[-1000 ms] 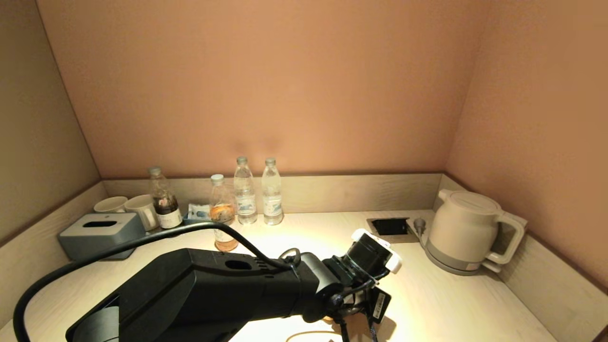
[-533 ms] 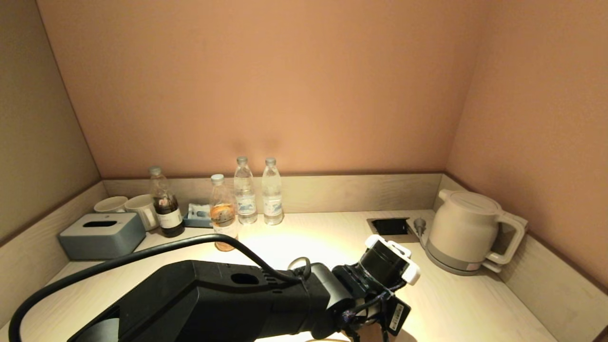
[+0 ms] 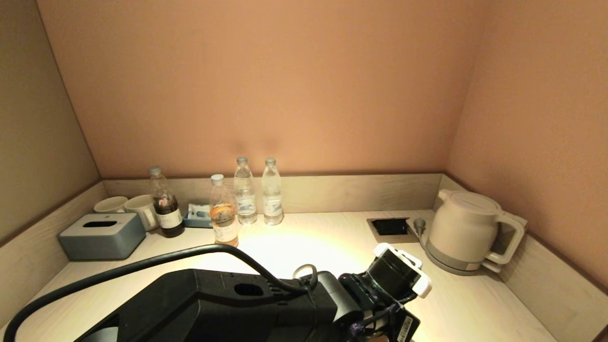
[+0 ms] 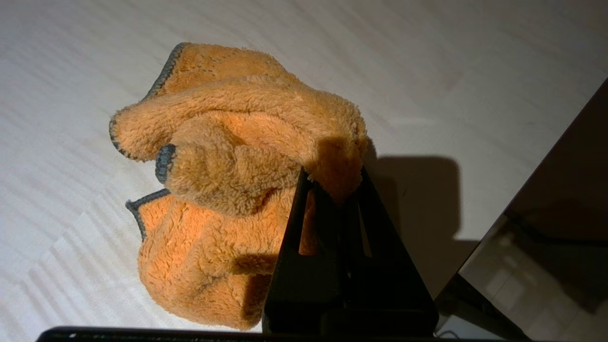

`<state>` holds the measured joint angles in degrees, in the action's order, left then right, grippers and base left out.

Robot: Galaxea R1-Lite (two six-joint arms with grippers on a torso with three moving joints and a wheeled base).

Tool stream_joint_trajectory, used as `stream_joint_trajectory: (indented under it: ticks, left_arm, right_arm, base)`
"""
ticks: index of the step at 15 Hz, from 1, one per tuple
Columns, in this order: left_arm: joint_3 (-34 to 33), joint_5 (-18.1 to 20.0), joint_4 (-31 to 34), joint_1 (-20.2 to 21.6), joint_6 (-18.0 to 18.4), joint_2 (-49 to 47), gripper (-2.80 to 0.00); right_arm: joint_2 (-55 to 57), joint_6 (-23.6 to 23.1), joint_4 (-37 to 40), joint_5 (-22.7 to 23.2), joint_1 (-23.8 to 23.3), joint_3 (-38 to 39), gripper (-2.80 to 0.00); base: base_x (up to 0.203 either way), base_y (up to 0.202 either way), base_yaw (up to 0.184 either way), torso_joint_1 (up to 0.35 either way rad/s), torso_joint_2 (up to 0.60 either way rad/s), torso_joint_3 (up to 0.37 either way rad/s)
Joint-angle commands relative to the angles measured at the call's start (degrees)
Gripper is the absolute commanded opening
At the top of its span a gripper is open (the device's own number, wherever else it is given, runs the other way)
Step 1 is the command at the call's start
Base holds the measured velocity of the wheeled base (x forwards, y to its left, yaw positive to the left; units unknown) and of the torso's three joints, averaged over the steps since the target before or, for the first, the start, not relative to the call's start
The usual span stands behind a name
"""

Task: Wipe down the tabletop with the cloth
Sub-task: Sweep the stains on the table

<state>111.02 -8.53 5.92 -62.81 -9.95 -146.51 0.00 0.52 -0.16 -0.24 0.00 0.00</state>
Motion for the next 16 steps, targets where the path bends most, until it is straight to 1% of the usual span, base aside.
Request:
stream_joint_trajectory:
  ticks: [1,2,4,5,6,7,8,9,10,11,13,16]
  left_arm:
    - [0.0,-0.1,0.1,0.0,-0.1,0.2,-2.8]
    - [-1.3,-0.1,1.8,-0.1,-0.7,0.4,-2.8]
    - [-1.9,-0.1,7.3,0.2,-4.3,1.0,-2.8]
    - [-1.6,-0.1,8.4,0.5,-5.2,1.0,-2.8]
    - [-1.2,-0.3,13.2,1.3,-7.4,1.3,-2.8]
    - [-1.1,-0.5,16.6,2.8,-10.4,1.9,-2.8]
    - [-1.1,-0.5,16.8,2.9,-10.6,2.0,-2.8]
    - [-1.2,-0.6,18.2,3.8,-12.7,2.7,-2.8]
    - [-1.2,-0.7,20.9,5.3,-15.7,3.5,-2.8]
    - [-1.2,-0.7,21.5,5.6,-16.2,3.6,-2.8]
    - [-1.7,-0.9,24.7,8.4,-19.3,4.4,-2.8]
    - [-1.9,-2.7,28.0,10.2,-20.8,5.1,-2.8]
  right_arm:
    - [0.0,0.0,0.0,0.0,0.0,0.0,-2.8]
    - [0.0,0.0,0.0,0.0,0.0,0.0,-2.8]
    - [0.0,0.0,0.0,0.0,0.0,0.0,-2.8]
    - [0.0,0.0,0.0,0.0,0.0,0.0,-2.8]
    - [0.0,0.0,0.0,0.0,0.0,0.0,-2.8]
    - [0.0,0.0,0.0,0.0,0.0,0.0,-2.8]
    - [0.0,0.0,0.0,0.0,0.0,0.0,-2.8]
    - [0.0,0.0,0.0,0.0,0.0,0.0,-2.8]
    - [0.0,0.0,0.0,0.0,0.0,0.0,-2.8]
    - [0.0,0.0,0.0,0.0,0.0,0.0,-2.8]
    - [0.0,0.0,0.0,0.0,0.0,0.0,-2.8]
    - [0.0,0.0,0.0,0.0,0.0,0.0,-2.8]
  base:
    - [0.0,0.0,0.0,0.0,0.0,0.0]
    - [0.0,0.0,0.0,0.0,0.0,0.0]
    - [0.0,0.0,0.0,0.0,0.0,0.0]
    - [0.0,0.0,0.0,0.0,0.0,0.0]
    - [0.0,0.0,0.0,0.0,0.0,0.0]
    - [0.0,0.0,0.0,0.0,0.0,0.0]
    - [0.0,0.0,0.0,0.0,0.0,0.0]
    - [0.0,0.0,0.0,0.0,0.0,0.0]
    - [0.0,0.0,0.0,0.0,0.0,0.0]
    - [0.0,0.0,0.0,0.0,0.0,0.0]
    - [0.0,0.0,0.0,0.0,0.0,0.0]
    - [0.0,0.0,0.0,0.0,0.0,0.0]
